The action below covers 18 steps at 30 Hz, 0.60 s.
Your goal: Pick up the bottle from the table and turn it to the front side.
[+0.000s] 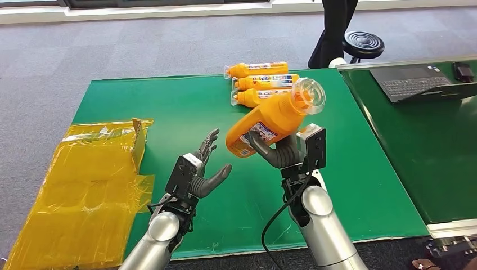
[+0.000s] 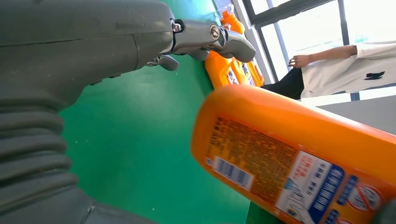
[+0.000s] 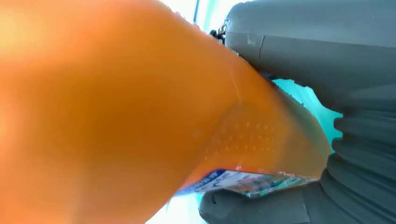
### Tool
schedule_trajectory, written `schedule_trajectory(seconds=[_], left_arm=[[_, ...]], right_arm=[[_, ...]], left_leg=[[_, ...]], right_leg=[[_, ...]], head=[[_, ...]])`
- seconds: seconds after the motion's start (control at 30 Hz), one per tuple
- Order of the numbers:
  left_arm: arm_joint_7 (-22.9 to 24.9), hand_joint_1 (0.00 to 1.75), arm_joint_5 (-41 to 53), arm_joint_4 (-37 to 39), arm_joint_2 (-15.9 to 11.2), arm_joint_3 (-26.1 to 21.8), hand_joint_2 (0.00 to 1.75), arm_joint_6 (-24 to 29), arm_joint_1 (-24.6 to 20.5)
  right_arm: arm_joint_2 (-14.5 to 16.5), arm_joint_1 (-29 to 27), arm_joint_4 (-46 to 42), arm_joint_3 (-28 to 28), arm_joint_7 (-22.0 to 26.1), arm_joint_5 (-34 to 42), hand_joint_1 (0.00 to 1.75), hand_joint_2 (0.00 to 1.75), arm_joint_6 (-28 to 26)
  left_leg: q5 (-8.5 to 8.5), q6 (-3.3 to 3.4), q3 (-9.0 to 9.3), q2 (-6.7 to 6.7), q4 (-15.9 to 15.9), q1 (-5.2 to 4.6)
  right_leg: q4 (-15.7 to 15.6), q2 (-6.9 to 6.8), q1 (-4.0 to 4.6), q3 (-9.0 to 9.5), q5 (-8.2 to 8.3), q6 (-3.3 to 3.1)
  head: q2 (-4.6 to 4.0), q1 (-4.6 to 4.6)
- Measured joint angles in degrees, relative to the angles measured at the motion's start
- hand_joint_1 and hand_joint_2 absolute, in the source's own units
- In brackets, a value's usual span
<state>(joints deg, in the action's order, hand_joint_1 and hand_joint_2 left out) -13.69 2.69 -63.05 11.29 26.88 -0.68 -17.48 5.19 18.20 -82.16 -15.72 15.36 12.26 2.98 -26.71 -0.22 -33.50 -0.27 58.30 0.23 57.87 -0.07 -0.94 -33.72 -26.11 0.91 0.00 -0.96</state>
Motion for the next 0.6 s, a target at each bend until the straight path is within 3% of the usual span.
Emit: schedule_trajectory(seconds=[0.2,0.6], left_arm=[[0.2,0.00,-1.3,0.5,-0.2,0.0,1.75,0.8,0.0],[0.9,0.00,-1.4,0.6,-0.8,0.0,1.75,3.2,0.0]], right_arm=[[1.9,3.8,7.1,0.0,-4.3,11.0,1.75,1.75,3.0],[4.9,8.7,14.8,-0.4,-6.5,12.6,1.75,1.75,2.1]], left_leg=[[0.03,-0.04,-0.04,0.00,0.0,0.03],[0.04,-0.05,-0.08,-0.09,0.0,0.05]], right_leg=[[0.0,0.00,0.03,-0.05,0.00,0.00],[0.0,-0.08,0.04,-0.05,0.00,-0.01]], head=[[0.00,0.00],[0.00,0.00]])
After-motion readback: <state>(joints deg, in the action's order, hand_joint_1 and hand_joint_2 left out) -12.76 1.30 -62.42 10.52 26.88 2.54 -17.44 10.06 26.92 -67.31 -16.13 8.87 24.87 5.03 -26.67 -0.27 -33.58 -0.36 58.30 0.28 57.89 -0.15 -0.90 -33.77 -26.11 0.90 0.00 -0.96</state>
